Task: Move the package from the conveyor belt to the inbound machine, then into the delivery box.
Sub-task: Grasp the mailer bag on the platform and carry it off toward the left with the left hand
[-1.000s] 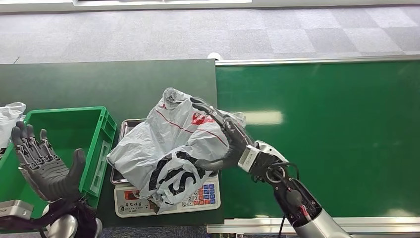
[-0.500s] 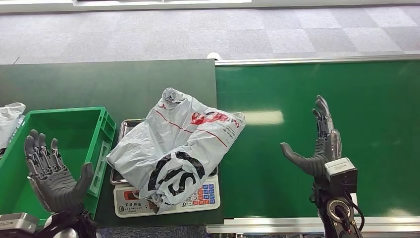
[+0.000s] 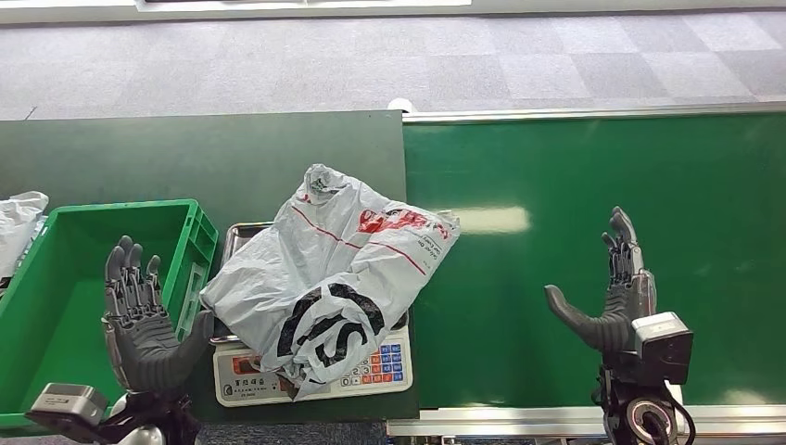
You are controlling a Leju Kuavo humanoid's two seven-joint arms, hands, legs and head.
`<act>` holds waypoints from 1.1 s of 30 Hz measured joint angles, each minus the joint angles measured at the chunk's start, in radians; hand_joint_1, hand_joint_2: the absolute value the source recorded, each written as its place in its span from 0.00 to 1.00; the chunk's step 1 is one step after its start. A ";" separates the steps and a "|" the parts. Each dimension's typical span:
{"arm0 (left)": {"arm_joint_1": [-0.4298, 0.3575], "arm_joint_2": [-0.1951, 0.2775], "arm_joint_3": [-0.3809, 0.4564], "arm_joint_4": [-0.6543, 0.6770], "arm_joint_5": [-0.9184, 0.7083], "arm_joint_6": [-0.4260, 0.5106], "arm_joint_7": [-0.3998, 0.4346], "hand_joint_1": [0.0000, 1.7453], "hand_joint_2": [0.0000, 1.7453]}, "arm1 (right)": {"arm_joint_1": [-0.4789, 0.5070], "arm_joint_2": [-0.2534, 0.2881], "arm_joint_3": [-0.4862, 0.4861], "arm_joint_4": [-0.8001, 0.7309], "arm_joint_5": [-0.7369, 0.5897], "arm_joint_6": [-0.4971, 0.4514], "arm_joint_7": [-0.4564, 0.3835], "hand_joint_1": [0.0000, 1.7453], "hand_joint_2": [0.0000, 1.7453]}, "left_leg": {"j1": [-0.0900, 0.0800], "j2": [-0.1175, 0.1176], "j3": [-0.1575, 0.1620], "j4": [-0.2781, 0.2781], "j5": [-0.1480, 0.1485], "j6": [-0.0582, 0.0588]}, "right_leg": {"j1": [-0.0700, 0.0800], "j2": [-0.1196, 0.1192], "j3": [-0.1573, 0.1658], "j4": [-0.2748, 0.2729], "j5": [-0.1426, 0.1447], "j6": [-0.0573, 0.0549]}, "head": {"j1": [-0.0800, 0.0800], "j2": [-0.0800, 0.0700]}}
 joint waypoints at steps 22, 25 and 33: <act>-0.001 0.005 -0.005 0.008 0.000 0.000 0.000 0.00 1.00 | 0.002 0.011 -0.012 -0.003 0.000 0.001 0.000 0.00 1.00 | 0.000 0.000 0.000 0.000 0.000 0.000 | 0.000 0.000 0.000 0.000 0.000 0.000 | 0.000 0.000; -0.001 0.005 -0.005 0.008 0.000 0.000 0.000 0.00 1.00 | 0.002 0.011 -0.012 -0.003 0.000 0.001 0.000 0.00 1.00 | 0.000 0.000 0.000 0.000 0.000 0.000 | 0.000 0.000 0.000 0.000 0.000 0.000 | 0.000 0.000; -0.001 0.006 -0.005 0.008 0.000 0.000 0.000 0.00 1.00 | 0.002 0.013 -0.012 -0.003 0.000 0.002 0.000 0.00 1.00 | 0.000 0.000 0.000 0.000 0.000 0.000 | 0.000 0.000 0.000 0.000 0.000 0.000 | 0.000 0.000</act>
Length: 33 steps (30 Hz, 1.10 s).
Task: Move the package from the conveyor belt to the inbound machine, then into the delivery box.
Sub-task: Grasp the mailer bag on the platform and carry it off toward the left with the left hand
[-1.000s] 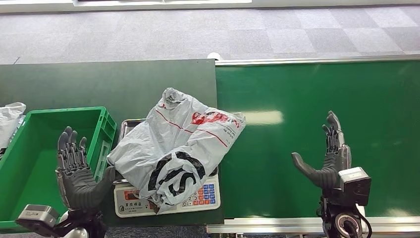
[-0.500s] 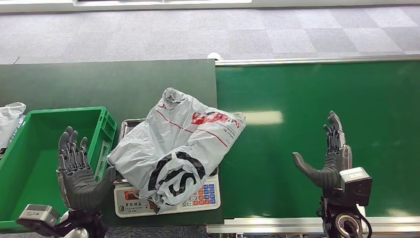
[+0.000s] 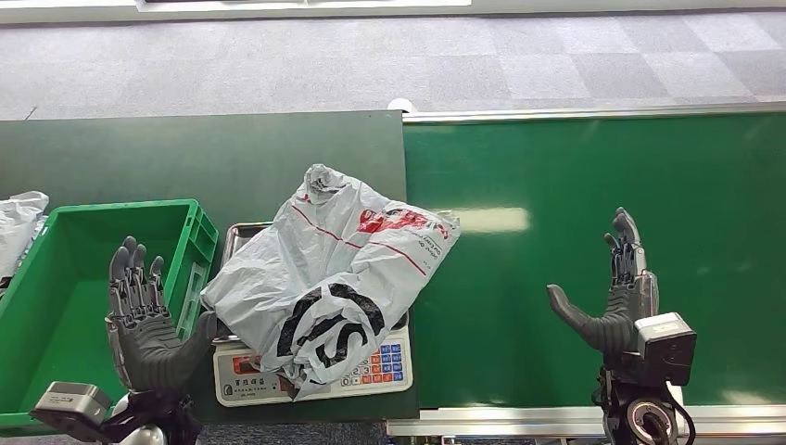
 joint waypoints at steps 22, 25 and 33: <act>-0.076 0.073 -0.132 0.160 -0.577 -0.104 0.313 0.00 1.00 | 0.028 0.008 0.022 0.011 0.137 0.126 0.071 0.00 1.00 | 0.000 -0.002 0.000 0.000 0.000 0.000 | 0.000 -0.003 0.002 0.000 0.000 0.000 | 0.000 0.000; -0.099 0.091 -0.178 0.233 -0.892 -0.099 0.312 0.68 1.00 | 0.038 0.014 0.029 0.020 0.149 0.129 0.068 0.75 1.00 | 0.000 0.000 0.000 0.000 0.000 0.000 | 0.000 -0.001 0.001 0.000 0.000 0.000 | 0.000 0.000; -0.107 0.113 -0.194 0.258 -0.766 -0.085 0.282 0.92 1.00 | 0.041 0.022 0.030 0.023 0.154 0.124 0.066 1.00 1.00 | 0.000 -0.001 0.000 0.000 0.000 0.000 | 0.000 -0.001 0.001 0.000 0.000 0.000 | 0.000 0.000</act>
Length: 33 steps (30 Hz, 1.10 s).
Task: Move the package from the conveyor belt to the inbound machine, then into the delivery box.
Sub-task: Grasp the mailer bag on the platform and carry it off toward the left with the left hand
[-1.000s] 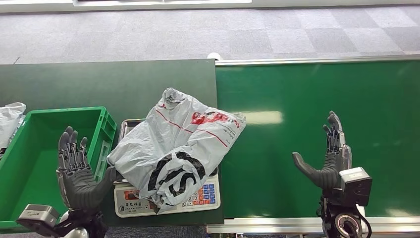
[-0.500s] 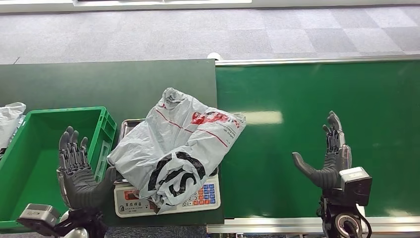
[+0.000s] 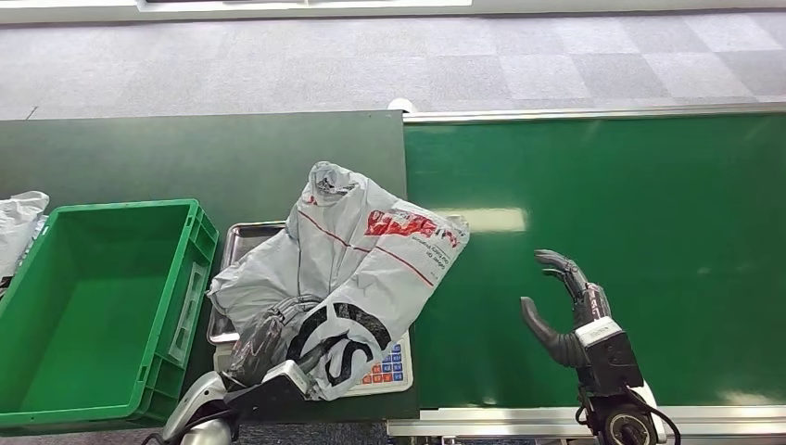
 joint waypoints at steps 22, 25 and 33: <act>-0.001 0.008 -0.003 -0.010 0.044 0.049 -0.051 0.73 1.00 | 0.002 0.003 -0.002 0.000 -0.011 -0.004 -0.002 0.00 1.00 | 0.000 0.000 0.000 0.000 0.000 0.000 | 0.000 0.000 0.000 0.000 0.000 0.000 | 0.000 0.000; 0.004 0.008 0.002 -0.027 0.082 0.072 -0.081 0.99 1.00 | 0.005 0.003 -0.003 0.000 -0.017 -0.004 -0.006 0.00 1.00 | 0.000 0.000 0.000 0.000 0.000 0.000 | 0.000 0.000 0.000 0.000 0.000 0.000 | 0.000 0.000; 0.012 0.008 0.006 -0.053 0.117 0.096 -0.121 1.00 1.00 | 0.009 0.003 -0.003 0.000 -0.027 -0.004 -0.013 0.00 1.00 | 0.000 0.000 0.000 0.000 0.000 0.000 | 0.000 0.000 0.000 0.000 0.000 0.000 | 0.000 0.000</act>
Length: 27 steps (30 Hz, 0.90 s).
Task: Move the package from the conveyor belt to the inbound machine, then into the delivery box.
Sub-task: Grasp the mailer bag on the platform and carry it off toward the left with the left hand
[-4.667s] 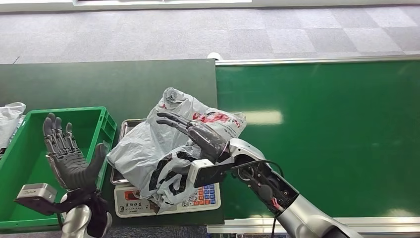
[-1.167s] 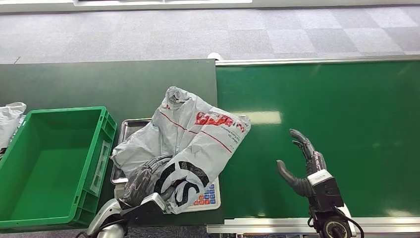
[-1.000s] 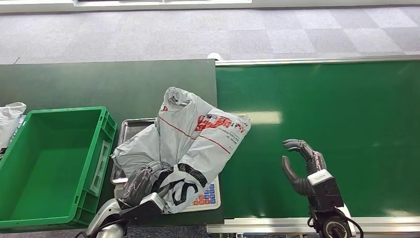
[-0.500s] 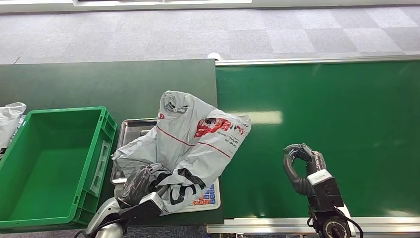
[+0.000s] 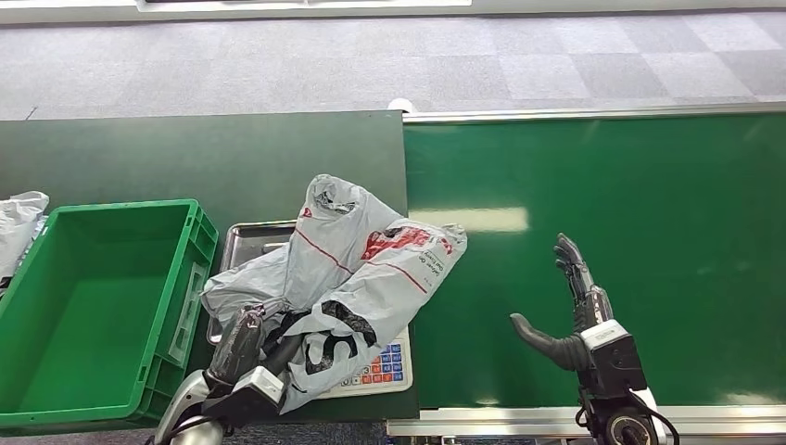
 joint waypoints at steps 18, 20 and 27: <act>0.016 -0.008 0.022 -0.056 0.091 0.117 -0.112 1.00 1.00 | -0.004 -0.003 0.001 0.007 -0.020 0.001 -0.007 0.00 1.00 | 0.000 0.000 0.000 0.000 0.000 0.000 | 0.000 0.000 0.000 0.000 0.000 0.000 | 0.000 0.000; 0.018 -0.011 0.024 -0.064 0.097 0.130 -0.126 1.00 1.00 | -0.005 -0.005 0.001 0.008 -0.022 0.001 -0.008 0.00 1.00 | 0.000 0.000 0.000 0.000 0.000 0.000 | 0.000 0.000 0.000 0.000 0.000 0.000 | 0.000 0.000; 0.029 -0.012 0.020 -0.144 0.174 0.322 -0.201 1.00 1.00 | -0.007 -0.007 0.002 0.011 -0.028 0.002 -0.009 0.00 1.00 | 0.000 0.000 0.000 0.000 0.000 0.000 | 0.000 0.000 0.000 0.000 0.000 0.000 | 0.000 0.000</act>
